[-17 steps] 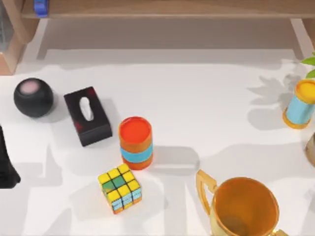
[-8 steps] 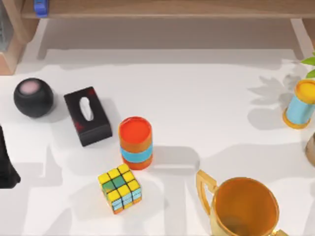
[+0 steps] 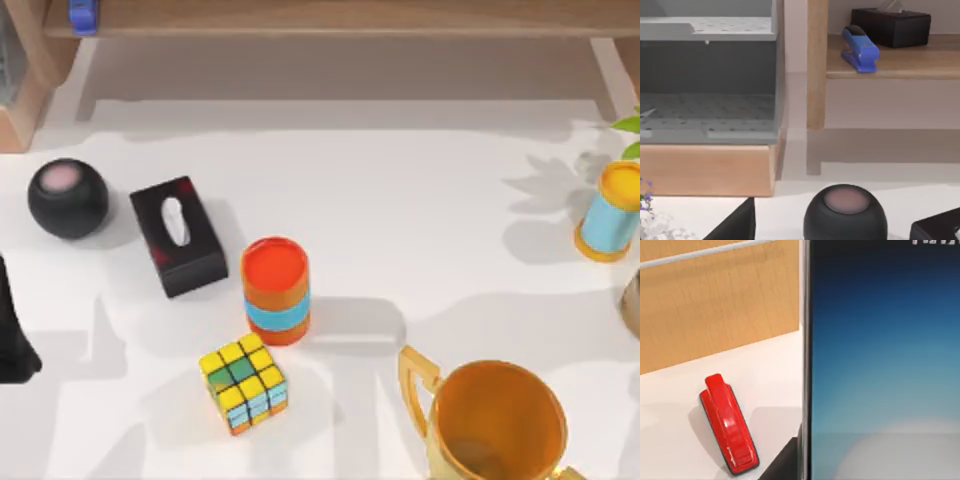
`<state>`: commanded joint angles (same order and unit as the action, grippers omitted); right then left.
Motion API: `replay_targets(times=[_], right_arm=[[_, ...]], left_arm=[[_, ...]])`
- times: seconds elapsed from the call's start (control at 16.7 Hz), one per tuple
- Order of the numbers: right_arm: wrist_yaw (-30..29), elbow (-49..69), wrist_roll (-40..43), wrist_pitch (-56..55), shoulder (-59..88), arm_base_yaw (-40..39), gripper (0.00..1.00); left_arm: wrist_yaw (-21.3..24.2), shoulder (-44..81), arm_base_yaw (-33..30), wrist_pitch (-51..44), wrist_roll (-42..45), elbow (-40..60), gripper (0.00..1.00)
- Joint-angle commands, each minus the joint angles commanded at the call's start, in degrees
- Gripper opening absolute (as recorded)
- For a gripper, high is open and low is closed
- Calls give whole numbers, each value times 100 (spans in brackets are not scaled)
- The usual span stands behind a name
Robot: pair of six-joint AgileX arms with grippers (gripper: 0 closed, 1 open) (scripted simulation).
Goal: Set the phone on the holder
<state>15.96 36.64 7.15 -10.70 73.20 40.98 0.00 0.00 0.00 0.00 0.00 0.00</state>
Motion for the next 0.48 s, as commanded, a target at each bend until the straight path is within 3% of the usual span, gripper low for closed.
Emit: replay_targets(times=[0.24, 0.48], right_arm=[[0, 0, 0, 0, 0, 0, 98], [0, 0, 0, 0, 0, 0, 100]], left_arm=[[0, 0, 0, 0, 0, 0, 100], [0, 0, 0, 0, 0, 0, 100]])
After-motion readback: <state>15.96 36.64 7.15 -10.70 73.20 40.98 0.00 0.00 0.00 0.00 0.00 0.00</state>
